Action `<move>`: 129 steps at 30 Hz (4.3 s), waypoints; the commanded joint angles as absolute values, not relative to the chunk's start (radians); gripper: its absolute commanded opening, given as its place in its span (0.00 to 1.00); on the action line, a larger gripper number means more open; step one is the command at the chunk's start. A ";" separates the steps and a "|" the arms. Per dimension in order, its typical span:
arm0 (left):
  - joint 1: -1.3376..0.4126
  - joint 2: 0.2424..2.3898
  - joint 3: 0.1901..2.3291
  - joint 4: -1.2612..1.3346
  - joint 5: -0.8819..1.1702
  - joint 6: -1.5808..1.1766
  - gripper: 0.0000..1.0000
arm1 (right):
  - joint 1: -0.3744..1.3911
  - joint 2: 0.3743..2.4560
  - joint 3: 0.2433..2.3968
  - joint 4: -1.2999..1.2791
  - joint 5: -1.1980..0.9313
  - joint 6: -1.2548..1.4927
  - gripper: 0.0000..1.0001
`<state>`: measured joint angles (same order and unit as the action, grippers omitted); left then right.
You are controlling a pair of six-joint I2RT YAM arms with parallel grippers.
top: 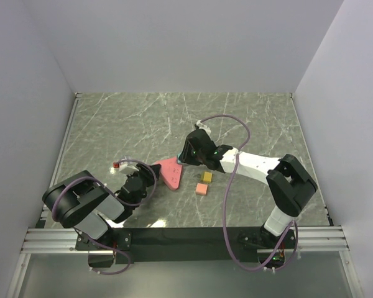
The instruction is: Insert the plug
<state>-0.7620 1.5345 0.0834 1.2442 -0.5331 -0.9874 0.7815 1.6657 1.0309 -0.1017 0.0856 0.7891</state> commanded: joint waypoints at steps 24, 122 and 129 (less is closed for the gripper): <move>-0.810 1.535 0.087 1.261 -0.580 -0.946 0.00 | 0.818 1.657 1.040 -0.196 0.140 0.876 0.00; -0.779 1.646 0.173 1.330 -0.336 -0.776 0.00 | 0.779 1.775 1.238 -0.238 0.051 0.574 0.82; -0.781 1.606 0.182 1.241 -0.412 -0.787 0.00 | 0.779 1.631 1.164 -0.224 0.132 0.552 0.82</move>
